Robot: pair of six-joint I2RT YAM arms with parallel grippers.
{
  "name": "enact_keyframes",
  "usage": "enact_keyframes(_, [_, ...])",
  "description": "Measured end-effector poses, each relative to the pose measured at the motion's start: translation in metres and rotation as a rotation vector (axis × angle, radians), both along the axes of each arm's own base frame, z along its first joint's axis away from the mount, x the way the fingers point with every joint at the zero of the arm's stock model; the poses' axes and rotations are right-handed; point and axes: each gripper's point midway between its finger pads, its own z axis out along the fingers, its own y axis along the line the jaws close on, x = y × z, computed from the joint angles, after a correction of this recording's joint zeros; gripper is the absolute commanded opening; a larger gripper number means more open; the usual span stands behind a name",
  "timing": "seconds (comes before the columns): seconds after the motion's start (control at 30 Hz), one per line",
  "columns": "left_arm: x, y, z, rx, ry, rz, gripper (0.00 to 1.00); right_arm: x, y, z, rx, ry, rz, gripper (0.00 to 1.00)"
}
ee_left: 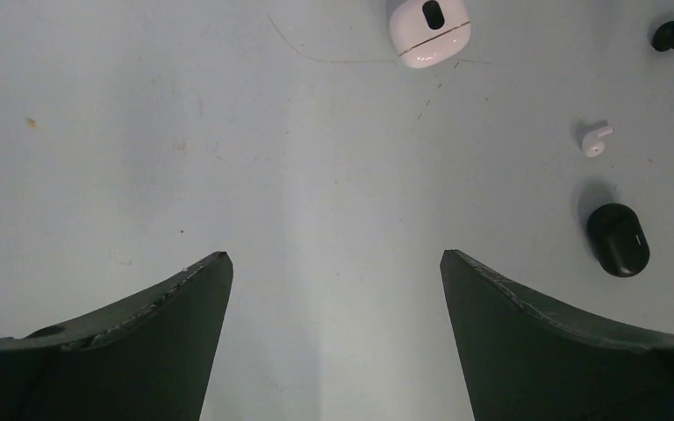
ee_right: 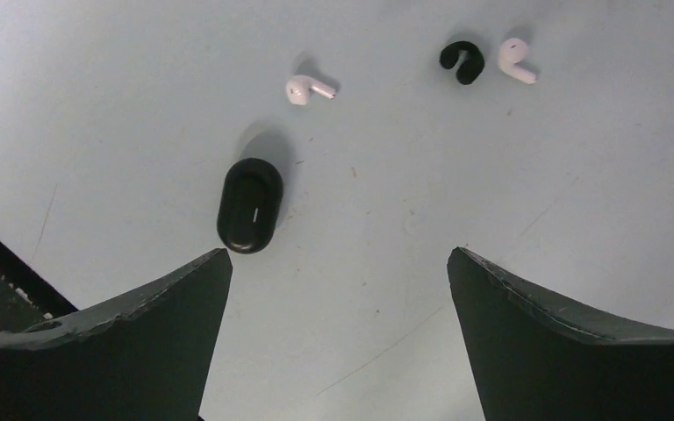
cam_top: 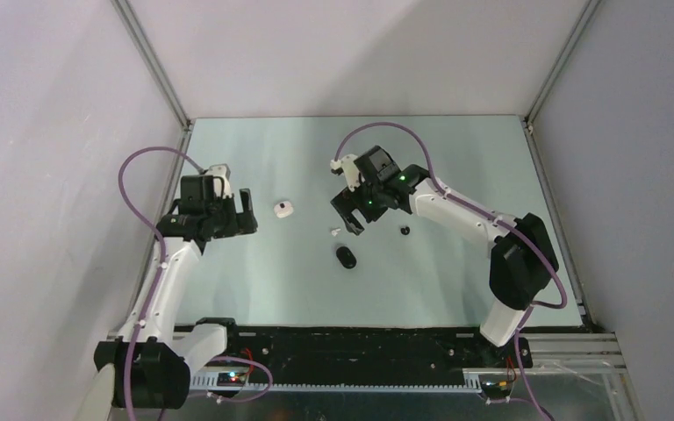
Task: Insert the wireless bluetooth earbuds into the charging case
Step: Pick up the charging case from the center of the board.
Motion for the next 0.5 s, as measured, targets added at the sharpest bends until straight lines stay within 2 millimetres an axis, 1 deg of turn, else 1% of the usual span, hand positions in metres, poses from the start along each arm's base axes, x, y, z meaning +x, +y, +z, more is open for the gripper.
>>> enact_keyframes(0.07, [-0.002, 0.002, -0.002, -0.008, 0.001, 0.008, 0.95, 0.004, -0.002, 0.002, -0.013, -0.022, -0.011, 0.99])
enact_keyframes(0.2, [-0.001, 0.013, -0.006, -0.018, 0.007, 0.039, 0.92, 0.015, -0.013, 0.003, -0.049, -0.061, -0.026, 0.99])
enact_keyframes(0.27, [0.001, 0.017, -0.007, -0.003, 0.006, 0.024, 0.91, 0.019, -0.019, 0.006, -0.012, -0.029, -0.043, 0.99])
enact_keyframes(0.3, [0.001, 0.018, -0.008, 0.011, 0.01, 0.006, 0.9, 0.025, -0.025, 0.01, 0.03, 0.009, -0.069, 0.99])
enact_keyframes(0.37, [0.002, 0.022, -0.011, 0.054, 0.029, -0.046, 0.9, 0.048, -0.048, 0.026, 0.111, 0.044, -0.159, 0.99])
enact_keyframes(0.43, [0.004, 0.028, -0.008, 0.104, 0.042, -0.08, 0.9, 0.069, -0.069, 0.044, 0.167, 0.048, -0.235, 0.99])
enact_keyframes(0.47, [0.006, 0.03, -0.006, 0.125, 0.046, -0.093, 0.9, 0.077, -0.077, 0.053, 0.189, 0.049, -0.265, 0.97])
enact_keyframes(0.5, [0.008, 0.033, -0.001, 0.147, 0.049, -0.102, 0.9, 0.083, -0.079, 0.064, 0.214, 0.046, -0.28, 0.95])
